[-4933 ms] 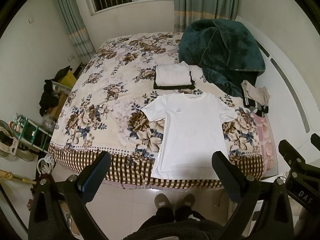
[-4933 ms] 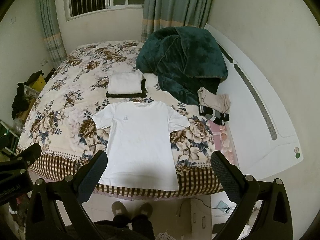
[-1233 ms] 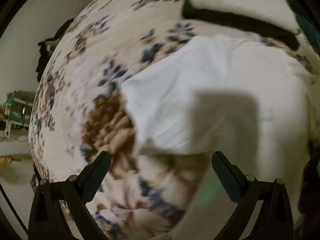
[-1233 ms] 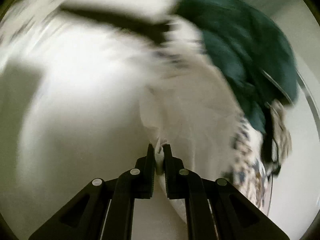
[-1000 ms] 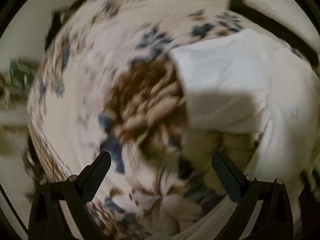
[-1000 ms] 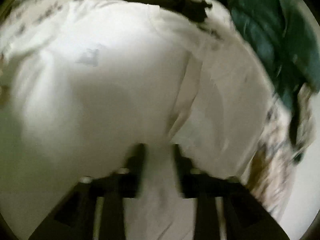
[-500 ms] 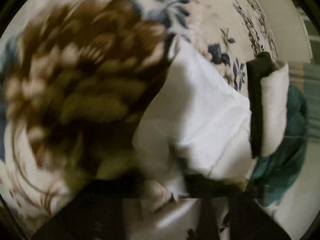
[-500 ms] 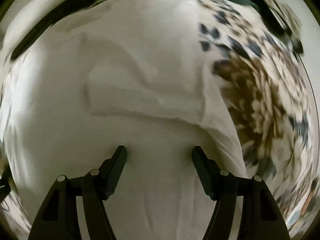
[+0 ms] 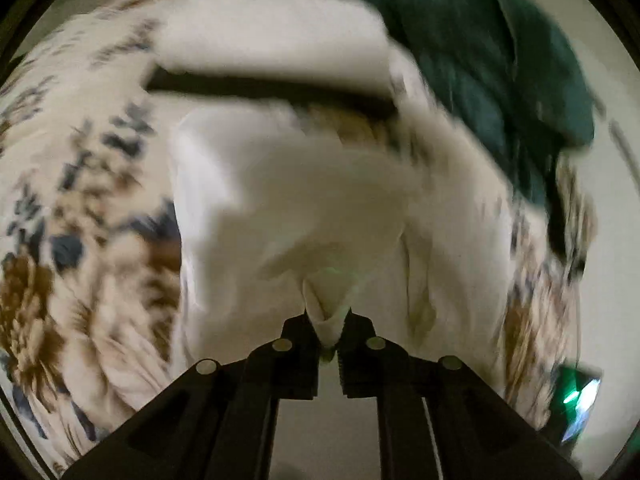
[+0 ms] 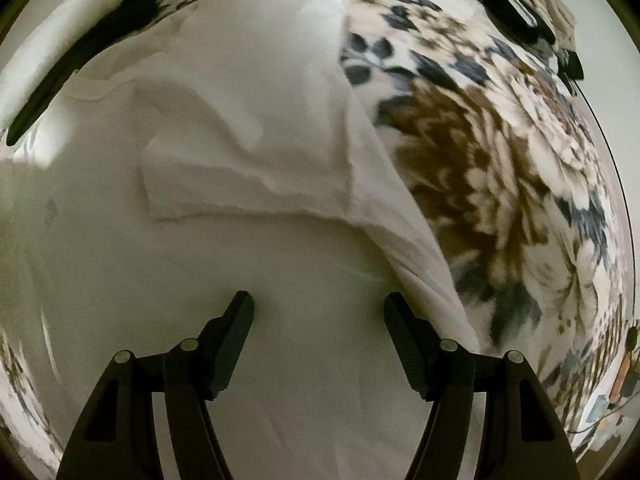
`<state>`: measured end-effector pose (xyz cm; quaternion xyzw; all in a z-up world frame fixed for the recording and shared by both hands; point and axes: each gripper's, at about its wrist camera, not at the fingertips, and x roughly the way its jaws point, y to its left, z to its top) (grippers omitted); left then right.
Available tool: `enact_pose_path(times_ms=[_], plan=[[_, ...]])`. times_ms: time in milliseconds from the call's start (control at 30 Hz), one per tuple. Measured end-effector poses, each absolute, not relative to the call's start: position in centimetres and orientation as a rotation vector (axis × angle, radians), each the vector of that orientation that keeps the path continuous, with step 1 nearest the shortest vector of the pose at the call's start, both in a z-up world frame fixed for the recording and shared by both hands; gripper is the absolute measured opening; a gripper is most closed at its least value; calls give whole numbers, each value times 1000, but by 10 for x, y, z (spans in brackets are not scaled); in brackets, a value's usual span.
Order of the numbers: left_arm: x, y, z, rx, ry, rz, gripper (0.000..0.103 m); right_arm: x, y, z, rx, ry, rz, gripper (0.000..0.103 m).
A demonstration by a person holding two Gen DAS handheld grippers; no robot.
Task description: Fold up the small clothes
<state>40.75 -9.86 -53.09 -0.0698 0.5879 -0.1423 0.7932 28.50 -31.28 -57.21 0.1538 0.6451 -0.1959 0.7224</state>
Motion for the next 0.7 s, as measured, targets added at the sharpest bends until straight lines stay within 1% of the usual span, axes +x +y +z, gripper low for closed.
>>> enact_pose_path(times_ms=[33,67,100,133,167,200,367,467,600,667,700], plan=[[403,-103,-534,-129,1284,-303,18,281,-315,-571,347,1428,-433,70],[389,-105,-531,-120,1292,-303,24,278,-316,-568,351,1428,-431,70],[386,-101,-532,-111,1302,-296,42,275,-319,-566,355,1428,-429,70],[382,-95,-529,-105,1305,-283,70,271,-322,-564,361,1426,-424,70],[381,-90,-528,-102,1304,-272,83,269,-323,-563,365,1426,-423,70],[381,-81,-524,-104,1295,-248,93,266,-325,-562,366,1428,-424,70],[399,-34,-523,-107,1268,-103,93,254,-336,-553,400,1418,-422,70],[417,-29,-536,-90,1261,-42,93,248,-336,-550,426,1414,-423,70],[430,-73,-581,39,1378,-140,93,258,-342,-538,416,1416,-419,70],[415,-104,-590,161,1380,-185,93,262,-347,-533,397,1421,-411,70],[406,-112,-585,198,1355,-186,93,264,-349,-528,389,1421,-400,70]])
